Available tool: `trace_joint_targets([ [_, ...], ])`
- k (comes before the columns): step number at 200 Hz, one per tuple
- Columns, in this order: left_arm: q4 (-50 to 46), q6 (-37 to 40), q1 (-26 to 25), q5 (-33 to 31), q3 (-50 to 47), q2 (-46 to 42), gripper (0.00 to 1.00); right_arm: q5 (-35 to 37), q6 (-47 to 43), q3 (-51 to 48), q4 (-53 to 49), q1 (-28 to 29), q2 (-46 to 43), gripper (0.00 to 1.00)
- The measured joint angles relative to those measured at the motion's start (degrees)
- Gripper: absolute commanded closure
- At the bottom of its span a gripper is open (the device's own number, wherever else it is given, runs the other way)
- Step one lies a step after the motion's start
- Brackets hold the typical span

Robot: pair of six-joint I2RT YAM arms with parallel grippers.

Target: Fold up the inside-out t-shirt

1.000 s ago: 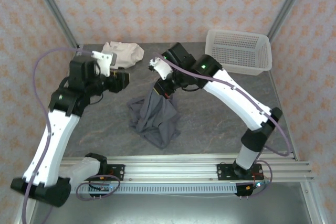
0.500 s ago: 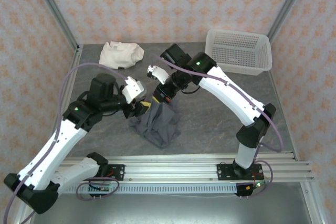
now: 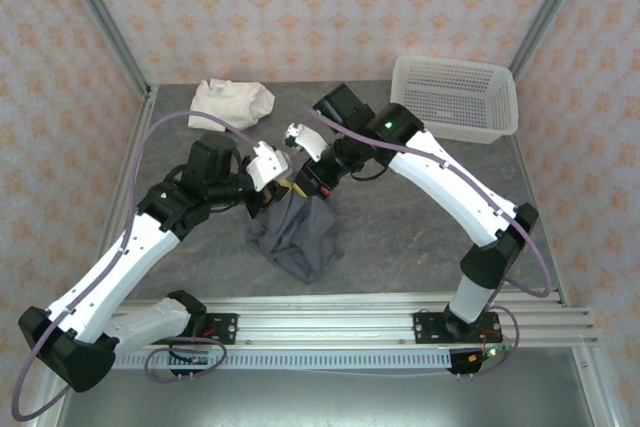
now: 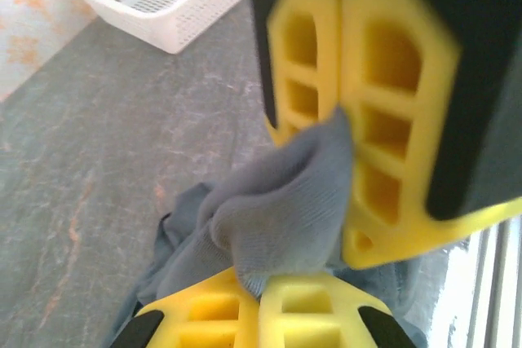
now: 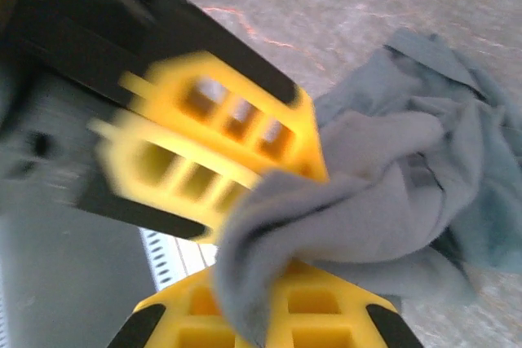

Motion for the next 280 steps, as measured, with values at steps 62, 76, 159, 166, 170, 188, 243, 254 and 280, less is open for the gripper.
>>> trace_joint_targets([
  [62, -2.1, -9.5, 0.0, -11.0, 15.0, -0.1, 1.00, 34.9, 17.0, -43.5, 35.7, 3.5, -24.9, 0.18],
  [76, -2.5, -10.9, 0.0, -13.3, 17.6, 0.0, 1.00, 39.9, 19.3, -52.9, 45.5, 7.8, -31.3, 0.14],
  [159, -9.4, -20.5, 0.0, -26.4, 41.0, 11.0, 1.00, 55.3, 23.6, -60.4, 75.5, 25.2, -13.5, 0.13],
  [166, -9.6, -20.7, 0.0, -27.2, 42.1, 11.3, 1.00, 57.1, 24.2, -59.3, 76.7, 25.4, -10.8, 0.21],
  [170, -9.9, -20.8, 0.0, -27.8, 42.7, 11.5, 1.00, 58.3, 24.8, -58.8, 76.9, 25.6, -9.5, 0.28],
  [188, -11.4, -21.2, 0.0, -31.1, 45.1, 12.0, 1.00, 62.7, 25.8, -57.6, 76.9, 25.3, -5.6, 0.71],
  [243, -15.9, -18.5, 1.7, -43.8, 53.7, 16.2, 1.00, 43.3, 26.0, -56.7, 68.0, 21.7, -20.7, 1.00],
  [254, -16.0, -18.3, 3.7, -45.7, 54.3, 17.3, 1.00, 38.4, 25.9, -54.4, 63.1, 21.4, -26.0, 1.00],
  [280, -18.6, -18.1, 8.7, -48.7, 59.1, 21.9, 1.00, 27.9, 25.9, -43.6, 50.1, 20.0, -35.1, 1.00],
])
